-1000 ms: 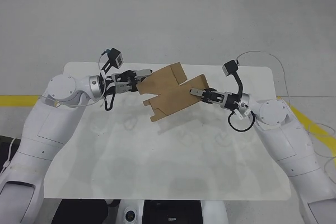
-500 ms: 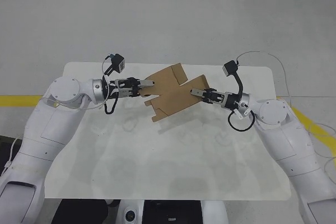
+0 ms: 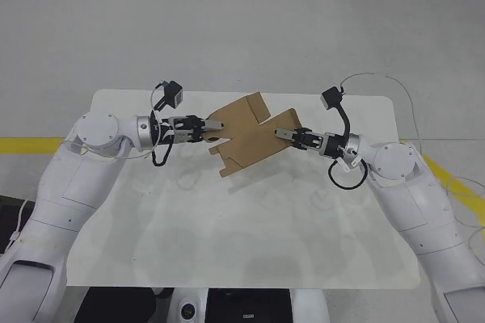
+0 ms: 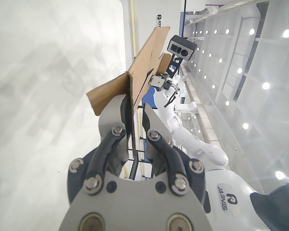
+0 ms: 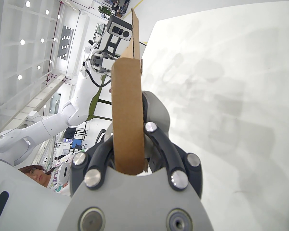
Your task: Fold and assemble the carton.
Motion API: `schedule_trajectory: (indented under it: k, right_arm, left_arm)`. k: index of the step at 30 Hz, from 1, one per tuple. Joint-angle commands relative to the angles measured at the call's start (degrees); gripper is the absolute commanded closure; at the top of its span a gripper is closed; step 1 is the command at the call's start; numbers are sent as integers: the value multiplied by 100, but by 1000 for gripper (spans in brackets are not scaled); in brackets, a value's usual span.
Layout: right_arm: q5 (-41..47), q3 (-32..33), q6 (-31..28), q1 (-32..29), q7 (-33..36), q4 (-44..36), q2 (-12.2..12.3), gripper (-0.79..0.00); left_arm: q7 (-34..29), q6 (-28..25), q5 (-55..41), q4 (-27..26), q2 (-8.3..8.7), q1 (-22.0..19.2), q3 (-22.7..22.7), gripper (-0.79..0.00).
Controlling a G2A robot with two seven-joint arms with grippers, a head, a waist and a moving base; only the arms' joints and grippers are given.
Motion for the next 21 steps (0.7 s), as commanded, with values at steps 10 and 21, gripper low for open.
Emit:
schedule_trajectory:
  k: [10, 21]
  right_arm:
    - [-6, 37, 5, -33, 32, -52, -15, -379]
    - [-384, 622, 101, -231, -28, -103, 130, -785]
  left_arm:
    - [-28, 64, -31, 38, -42, 3, -28, 0]
    - [-90, -325, 70, -154, -20, -1, -283, 0]
